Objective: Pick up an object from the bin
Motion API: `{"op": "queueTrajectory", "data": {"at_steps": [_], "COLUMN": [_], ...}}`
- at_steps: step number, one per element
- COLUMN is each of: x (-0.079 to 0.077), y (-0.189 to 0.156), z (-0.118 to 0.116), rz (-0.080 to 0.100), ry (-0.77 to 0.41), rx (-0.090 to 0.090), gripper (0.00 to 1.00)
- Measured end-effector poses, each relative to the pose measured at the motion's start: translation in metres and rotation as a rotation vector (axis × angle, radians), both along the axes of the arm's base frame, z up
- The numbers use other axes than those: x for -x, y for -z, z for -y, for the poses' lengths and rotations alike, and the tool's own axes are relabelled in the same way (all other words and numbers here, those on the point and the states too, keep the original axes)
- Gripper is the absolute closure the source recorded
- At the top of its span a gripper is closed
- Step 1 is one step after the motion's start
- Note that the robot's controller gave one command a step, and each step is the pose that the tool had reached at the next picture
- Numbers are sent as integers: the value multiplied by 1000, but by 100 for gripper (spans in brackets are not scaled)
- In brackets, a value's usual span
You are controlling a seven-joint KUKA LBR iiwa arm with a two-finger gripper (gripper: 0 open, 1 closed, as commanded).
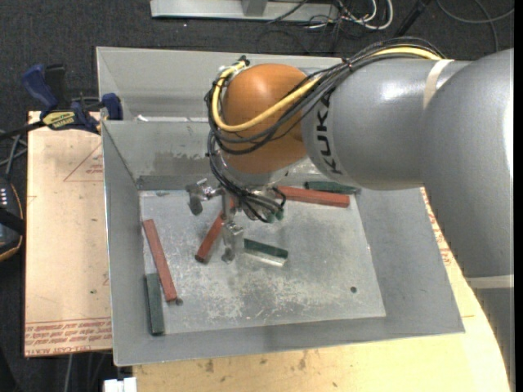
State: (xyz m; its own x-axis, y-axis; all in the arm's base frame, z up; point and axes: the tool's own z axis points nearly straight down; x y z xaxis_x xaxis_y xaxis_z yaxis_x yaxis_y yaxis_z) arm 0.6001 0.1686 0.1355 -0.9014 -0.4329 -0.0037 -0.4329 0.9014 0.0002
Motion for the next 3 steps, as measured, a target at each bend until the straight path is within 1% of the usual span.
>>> {"op": "queueTrajectory", "data": {"at_steps": [1, 2, 3], "x": [4, -13, -13], "y": [42, 65, 65], "z": [-5, 4, 4], "rz": [1, 0, 0], "ry": [-97, -212, -211], "rx": [0, 0, 0], "gripper": [0, 100, 100]}}
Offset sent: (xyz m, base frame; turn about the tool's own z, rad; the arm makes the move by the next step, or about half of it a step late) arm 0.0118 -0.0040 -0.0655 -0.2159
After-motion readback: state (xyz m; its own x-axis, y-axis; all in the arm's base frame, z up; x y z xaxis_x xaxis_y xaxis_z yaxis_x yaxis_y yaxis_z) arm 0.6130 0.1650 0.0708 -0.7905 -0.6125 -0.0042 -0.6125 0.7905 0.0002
